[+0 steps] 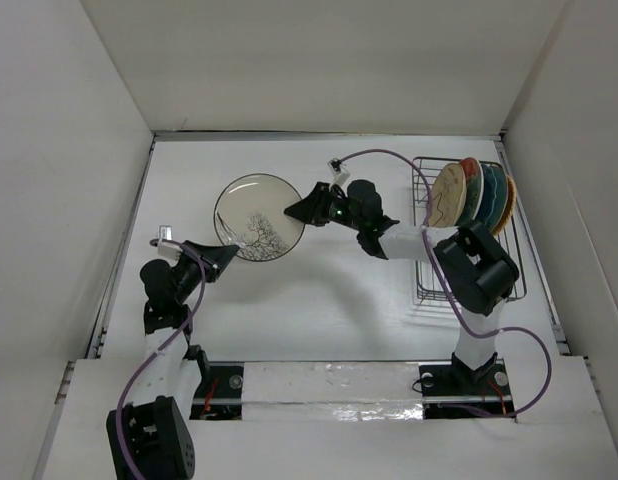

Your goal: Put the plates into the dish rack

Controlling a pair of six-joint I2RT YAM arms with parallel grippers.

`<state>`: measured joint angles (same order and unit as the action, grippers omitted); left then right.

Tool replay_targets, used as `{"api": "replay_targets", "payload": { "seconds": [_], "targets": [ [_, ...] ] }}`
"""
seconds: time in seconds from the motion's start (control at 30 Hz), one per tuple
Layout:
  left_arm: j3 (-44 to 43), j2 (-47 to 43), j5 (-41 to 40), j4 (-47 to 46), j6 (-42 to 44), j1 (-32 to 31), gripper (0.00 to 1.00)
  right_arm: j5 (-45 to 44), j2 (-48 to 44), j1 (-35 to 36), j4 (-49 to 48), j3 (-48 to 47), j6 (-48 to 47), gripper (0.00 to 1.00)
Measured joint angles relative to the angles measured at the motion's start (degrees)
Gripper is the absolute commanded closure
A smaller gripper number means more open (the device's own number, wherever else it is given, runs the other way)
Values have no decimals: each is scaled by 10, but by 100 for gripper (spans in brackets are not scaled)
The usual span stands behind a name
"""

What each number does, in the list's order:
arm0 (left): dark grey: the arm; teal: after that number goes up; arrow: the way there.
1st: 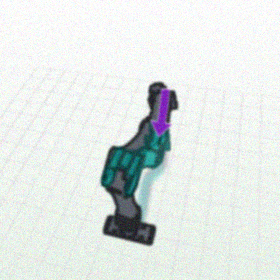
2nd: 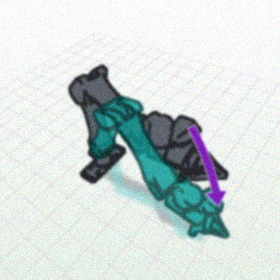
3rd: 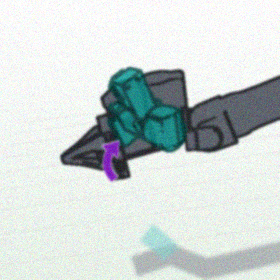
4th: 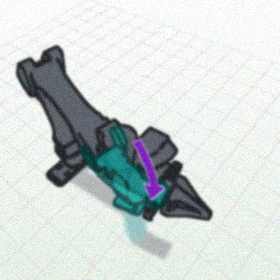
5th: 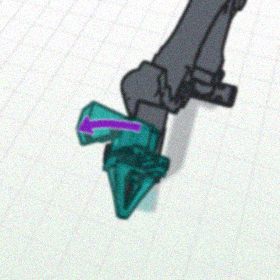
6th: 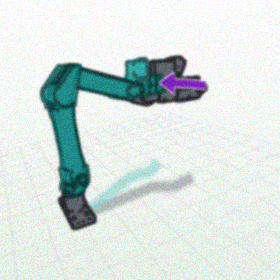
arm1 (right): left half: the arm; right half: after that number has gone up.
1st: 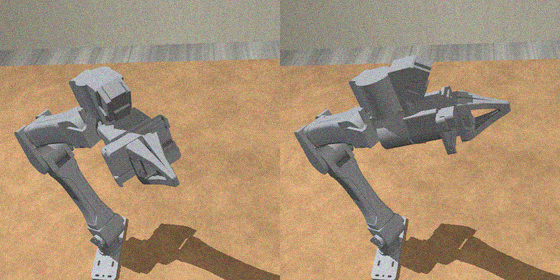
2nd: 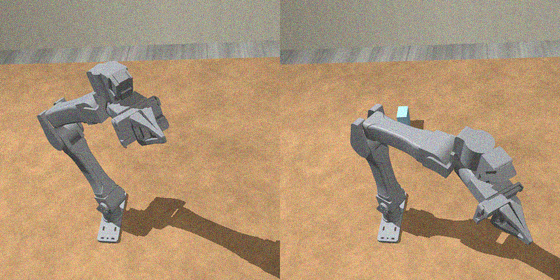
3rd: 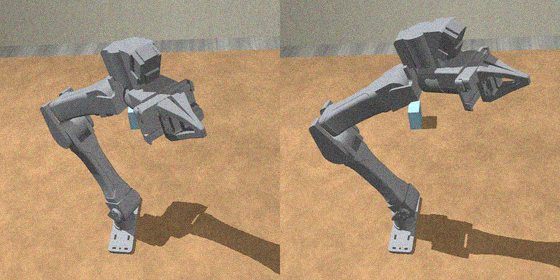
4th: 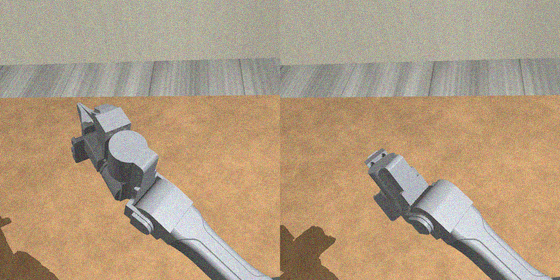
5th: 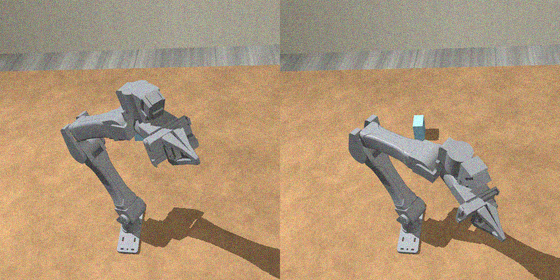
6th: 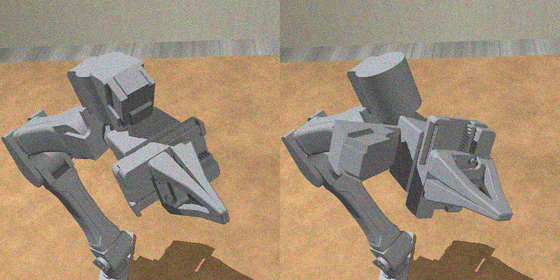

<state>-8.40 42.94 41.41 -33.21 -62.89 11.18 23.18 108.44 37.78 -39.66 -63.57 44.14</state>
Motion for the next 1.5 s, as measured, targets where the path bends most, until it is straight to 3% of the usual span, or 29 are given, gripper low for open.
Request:
{"api": "replay_targets", "payload": {
  "seconds": [0.03,0.07,0.2,0.23,0.27,0.37,0.47,0.57,0.7,0.83,1.07,1.23,1.5],
  "targets": [
    [-3,0,4,6,3,1,100,3,0,0,-10,7,12,93],
    [-7,-1,4,20,10,3,100,12,-2,-3,-22,10,28,100],
    [-55,-16,29,116,58,0,100,40,-38,-9,-41,19,39,100],
    [-76,-21,32,141,74,-5,94,44,-52,-14,-43,26,41,100],
    [-100,-26,34,158,93,-12,71,50,-72,-21,-42,33,43,100],
    [-163,-34,48,182,149,-50,48,73,-147,-44,-1,45,19,100],
    [-204,-46,43,205,202,-82,38,81,-237,-79,98,45,-35,100],
    [-237,-54,11,249,259,-119,33,35,-331,-129,210,34,-92,100],
    [-259,-67,-40,296,326,-184,32,-101,-418,-171,346,-6,-162,100],
    [-259,-91,-82,337,377,-229,27,-303,-475,-175,470,-43,-230,100],
    [-263,-119,-168,392,420,-257,25,-557,-418,-192,635,-160,-348,100],
    [-264,-134,-209,411,424,-262,25,-643,-358,-202,680,-202,-402,100],
    [-264,-139,-226,419,424,-262,25,-657,-300,-213,707,-200,-420,100]
  ]
}}
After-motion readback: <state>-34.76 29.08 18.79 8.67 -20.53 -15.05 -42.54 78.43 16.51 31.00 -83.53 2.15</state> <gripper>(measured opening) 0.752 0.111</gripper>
